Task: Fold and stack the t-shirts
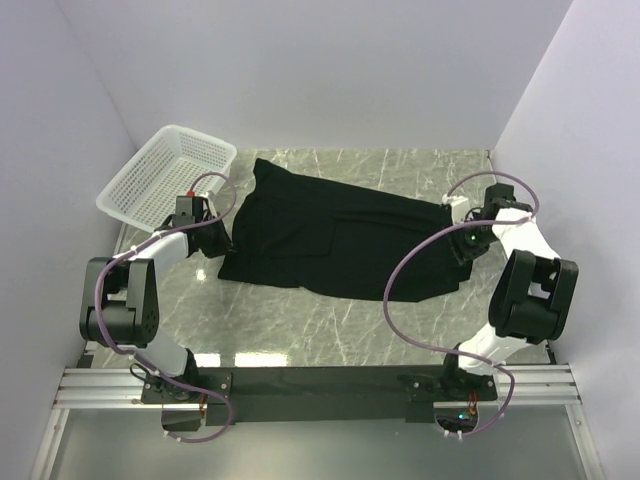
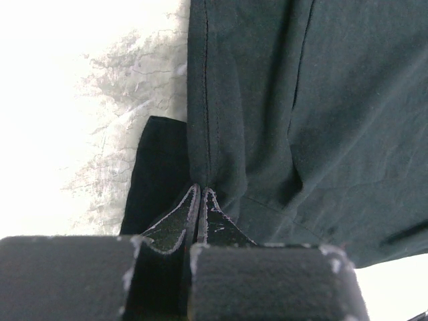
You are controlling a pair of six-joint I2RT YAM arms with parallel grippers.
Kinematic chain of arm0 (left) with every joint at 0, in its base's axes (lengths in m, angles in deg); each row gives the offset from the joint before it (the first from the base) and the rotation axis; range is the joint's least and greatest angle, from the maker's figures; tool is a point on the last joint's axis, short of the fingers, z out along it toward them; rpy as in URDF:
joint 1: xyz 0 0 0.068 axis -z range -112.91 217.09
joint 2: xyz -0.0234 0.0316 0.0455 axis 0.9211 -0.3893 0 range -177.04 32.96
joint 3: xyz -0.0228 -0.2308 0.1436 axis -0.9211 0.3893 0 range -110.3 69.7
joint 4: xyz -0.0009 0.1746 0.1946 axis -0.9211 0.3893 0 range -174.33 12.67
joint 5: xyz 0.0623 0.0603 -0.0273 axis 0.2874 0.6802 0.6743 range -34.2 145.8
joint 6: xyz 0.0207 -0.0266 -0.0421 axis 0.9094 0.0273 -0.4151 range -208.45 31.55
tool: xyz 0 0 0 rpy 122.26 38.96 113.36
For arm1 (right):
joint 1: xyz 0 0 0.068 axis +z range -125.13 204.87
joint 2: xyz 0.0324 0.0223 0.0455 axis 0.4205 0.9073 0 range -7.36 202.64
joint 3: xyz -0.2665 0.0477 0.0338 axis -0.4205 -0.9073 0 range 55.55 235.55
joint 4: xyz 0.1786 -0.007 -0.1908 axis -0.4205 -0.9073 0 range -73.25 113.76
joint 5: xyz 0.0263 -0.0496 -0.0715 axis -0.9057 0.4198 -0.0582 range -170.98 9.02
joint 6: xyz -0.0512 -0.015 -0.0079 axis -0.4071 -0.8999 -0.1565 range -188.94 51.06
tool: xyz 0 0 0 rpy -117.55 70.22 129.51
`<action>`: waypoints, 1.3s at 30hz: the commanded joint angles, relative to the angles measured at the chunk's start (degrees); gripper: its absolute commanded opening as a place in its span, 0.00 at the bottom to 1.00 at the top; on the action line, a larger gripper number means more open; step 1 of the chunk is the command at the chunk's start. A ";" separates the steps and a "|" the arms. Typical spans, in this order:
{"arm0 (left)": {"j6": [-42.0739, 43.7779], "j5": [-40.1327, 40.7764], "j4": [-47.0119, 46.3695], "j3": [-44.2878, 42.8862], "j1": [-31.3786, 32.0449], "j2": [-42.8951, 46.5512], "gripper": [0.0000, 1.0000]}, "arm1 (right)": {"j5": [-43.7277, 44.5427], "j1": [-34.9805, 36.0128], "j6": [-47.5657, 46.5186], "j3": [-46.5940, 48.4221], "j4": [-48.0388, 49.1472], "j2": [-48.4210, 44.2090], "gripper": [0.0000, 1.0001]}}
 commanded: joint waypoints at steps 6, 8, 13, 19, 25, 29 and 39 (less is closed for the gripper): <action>0.97 -1.46 -0.70 -1.00 0.04 0.17 0.01 | -9.75 0.83 -19.60 -2.38 -10.89 -10.59 0.47; 1.06 -1.55 -0.70 -1.00 0.04 0.26 0.01 | -7.83 1.36 -25.41 -6.93 -12.57 -12.17 0.47; 0.89 -1.98 -0.87 -0.82 0.04 -0.09 0.01 | -4.39 3.72 -30.69 -15.57 -8.10 -17.09 0.53; 0.97 -2.25 -0.96 -0.82 0.04 -0.45 0.01 | 1.93 11.28 -25.97 -22.25 4.20 -16.14 0.55; 1.24 -1.81 -0.43 -0.29 0.04 0.43 0.01 | 4.40 13.13 -22.35 -22.26 10.19 -14.03 0.56; 0.98 -2.07 -0.70 -0.20 0.04 0.26 0.01 | 5.54 13.40 -22.27 -22.78 11.25 -13.15 0.56; 1.50 -2.07 -0.26 -0.47 0.04 -0.01 0.01 | 5.20 14.89 -20.69 -23.93 10.04 -10.77 0.31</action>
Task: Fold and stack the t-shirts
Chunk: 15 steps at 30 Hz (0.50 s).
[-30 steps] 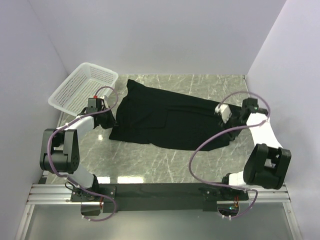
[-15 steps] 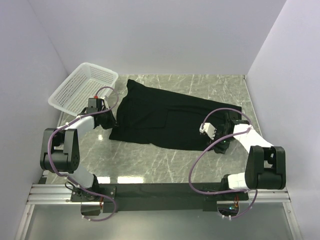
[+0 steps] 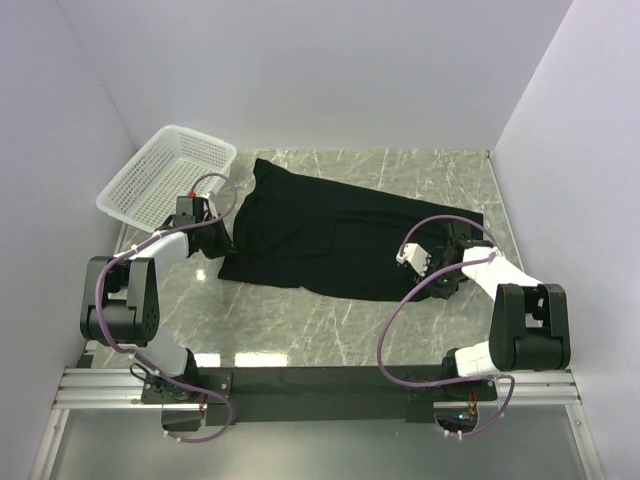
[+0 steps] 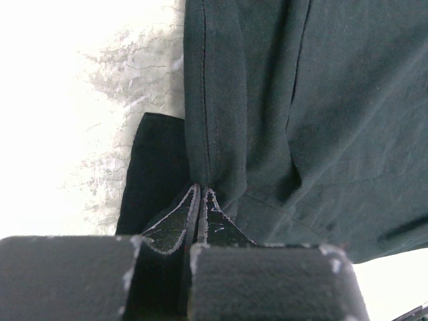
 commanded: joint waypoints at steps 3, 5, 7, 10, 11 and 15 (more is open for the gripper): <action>1.52 -0.72 -0.19 -0.47 0.04 0.85 0.01 | -2.96 0.01 0.18 2.96 -10.01 -1.65 0.08; 1.70 -0.54 0.07 -0.29 0.04 1.11 0.01 | -7.79 -1.30 -5.86 6.74 -17.86 -3.77 0.00; 1.70 -0.45 0.16 -0.20 0.04 1.29 0.01 | -11.30 -1.58 -9.22 9.20 -27.45 -6.06 0.00; 1.70 -0.45 0.07 -0.29 0.04 1.20 0.01 | -14.13 -1.58 -11.09 11.31 -33.36 -6.42 0.00; 1.70 -0.54 -0.01 -0.47 0.04 1.11 0.01 | -15.53 -1.58 -9.87 11.85 -33.89 -5.89 0.00; 1.52 -1.33 -0.37 -1.08 0.04 0.06 0.01 | -18.53 -2.28 1.10 15.27 -27.60 1.81 0.00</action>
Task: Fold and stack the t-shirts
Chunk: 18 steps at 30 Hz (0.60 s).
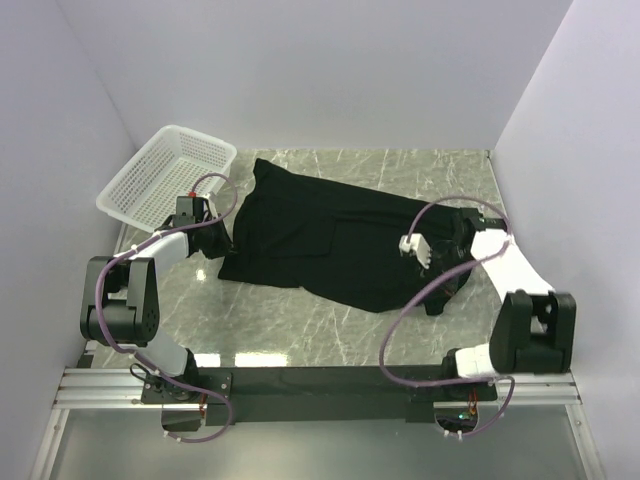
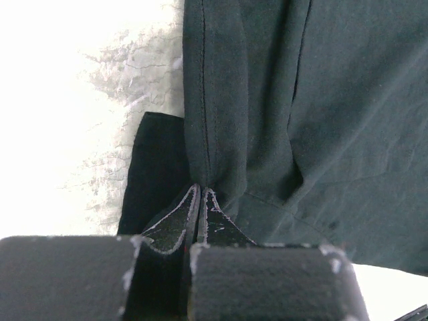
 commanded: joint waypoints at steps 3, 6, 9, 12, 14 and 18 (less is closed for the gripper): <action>0.87 -1.68 -0.67 -1.26 0.04 -0.38 0.01 | -4.59 -0.90 16.83 5.54 7.49 11.24 0.00; 1.13 -1.94 -0.32 -1.61 0.04 -0.82 0.01 | -1.18 -2.22 25.71 7.65 14.61 14.33 0.04; 1.31 -1.95 -0.23 -1.61 0.04 -0.73 0.01 | 5.13 -4.06 32.40 9.06 21.20 14.42 0.15; 0.96 -2.29 -0.50 -1.52 0.04 -1.00 0.01 | 9.82 -5.21 37.15 9.41 26.47 13.11 0.30; 0.78 -2.56 -0.76 -1.43 0.04 -1.17 0.01 | 13.52 -5.30 38.65 9.06 28.25 11.61 0.34; 0.69 -2.82 -0.85 -1.35 0.04 -1.35 0.01 | 10.72 -5.04 34.45 6.70 26.68 5.48 0.41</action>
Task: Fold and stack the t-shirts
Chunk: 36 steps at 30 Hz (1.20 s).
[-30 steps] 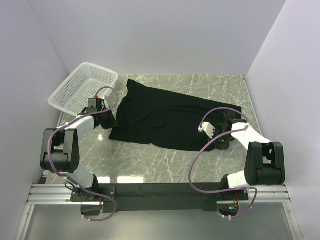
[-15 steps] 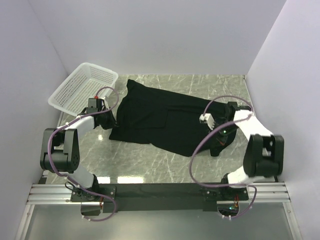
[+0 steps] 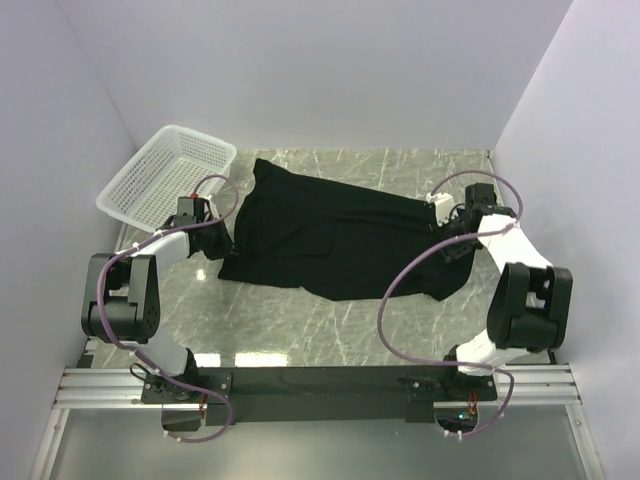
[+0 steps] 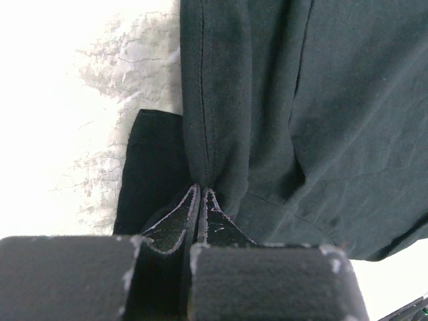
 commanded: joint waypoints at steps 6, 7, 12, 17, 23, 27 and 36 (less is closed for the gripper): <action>0.96 -1.54 -0.65 -1.68 0.05 -0.58 0.01 | -5.36 2.75 -12.30 -8.21 -4.05 -14.21 0.47; 0.87 -1.62 -0.56 -1.68 0.04 -0.50 0.01 | -5.02 3.37 -14.14 -9.46 -4.05 -15.09 0.48; 0.87 -1.80 -0.65 -1.68 0.04 -0.76 0.01 | -0.29 5.57 -17.33 -17.19 -0.19 -20.19 0.54; 0.96 -1.71 -0.48 -1.68 0.04 -0.67 0.01 | 3.51 9.78 -15.92 -18.96 4.02 -20.02 0.55; 0.96 -1.62 -0.47 -1.41 0.04 -0.32 0.01 | 7.72 13.83 -13.82 -21.24 7.98 -19.31 0.55; 0.87 -1.71 -0.47 -1.24 0.04 -0.15 0.01 | 10.10 15.06 -13.02 -22.21 9.66 -18.35 0.55; 1.13 -1.80 -0.39 -1.32 0.04 -0.15 0.01 | 12.91 17.96 -10.83 -25.03 12.38 -18.17 0.49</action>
